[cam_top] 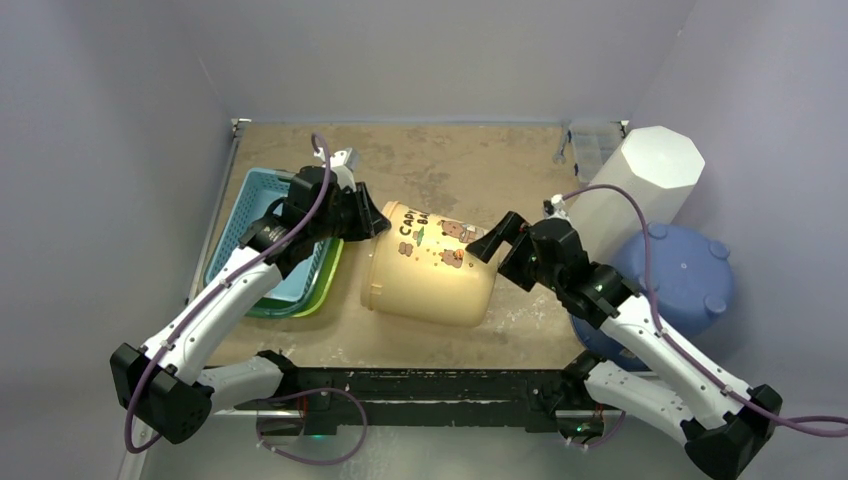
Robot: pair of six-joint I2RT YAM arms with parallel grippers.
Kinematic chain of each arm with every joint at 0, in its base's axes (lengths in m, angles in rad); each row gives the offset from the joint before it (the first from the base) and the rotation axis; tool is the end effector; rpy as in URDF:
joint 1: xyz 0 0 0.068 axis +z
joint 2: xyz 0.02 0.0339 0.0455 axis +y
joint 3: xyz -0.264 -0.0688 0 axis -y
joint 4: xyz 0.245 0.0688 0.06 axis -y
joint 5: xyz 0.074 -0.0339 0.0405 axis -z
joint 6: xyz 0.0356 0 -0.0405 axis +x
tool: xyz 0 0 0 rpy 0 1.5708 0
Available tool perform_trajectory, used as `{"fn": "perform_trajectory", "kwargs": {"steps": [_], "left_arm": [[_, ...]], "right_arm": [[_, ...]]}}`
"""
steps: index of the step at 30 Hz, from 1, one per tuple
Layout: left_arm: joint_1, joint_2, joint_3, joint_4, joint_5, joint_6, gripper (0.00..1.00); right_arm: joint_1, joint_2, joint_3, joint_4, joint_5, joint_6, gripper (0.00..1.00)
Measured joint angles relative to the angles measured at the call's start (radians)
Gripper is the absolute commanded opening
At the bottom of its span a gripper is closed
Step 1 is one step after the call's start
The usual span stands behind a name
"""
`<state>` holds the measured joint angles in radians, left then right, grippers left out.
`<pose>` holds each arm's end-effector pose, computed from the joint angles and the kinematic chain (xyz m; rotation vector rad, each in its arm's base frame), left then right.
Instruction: Turn the large container upside down
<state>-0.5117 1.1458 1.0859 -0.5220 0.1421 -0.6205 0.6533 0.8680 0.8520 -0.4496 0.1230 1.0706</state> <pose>0.2160 -0.1271 0.3392 -0.0362 2.2583 -0.7882 0.1559 0.1138 0.3219 0.5298 2.1045 0.9283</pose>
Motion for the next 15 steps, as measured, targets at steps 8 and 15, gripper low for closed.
{"fn": "perform_trajectory", "kwargs": {"steps": [8, 15], "left_arm": [[0.001, -0.005, -0.013, 0.014, -0.008, -0.005, 0.12], [0.006, -0.034, -0.044, 0.04, -0.019, -0.008, 0.11]], "right_arm": [[-0.008, -0.013, -0.086, 0.091, -0.065, 0.077, 0.95], [-0.009, -0.032, -0.081, 0.122, -0.082, 0.001, 0.86]]}}
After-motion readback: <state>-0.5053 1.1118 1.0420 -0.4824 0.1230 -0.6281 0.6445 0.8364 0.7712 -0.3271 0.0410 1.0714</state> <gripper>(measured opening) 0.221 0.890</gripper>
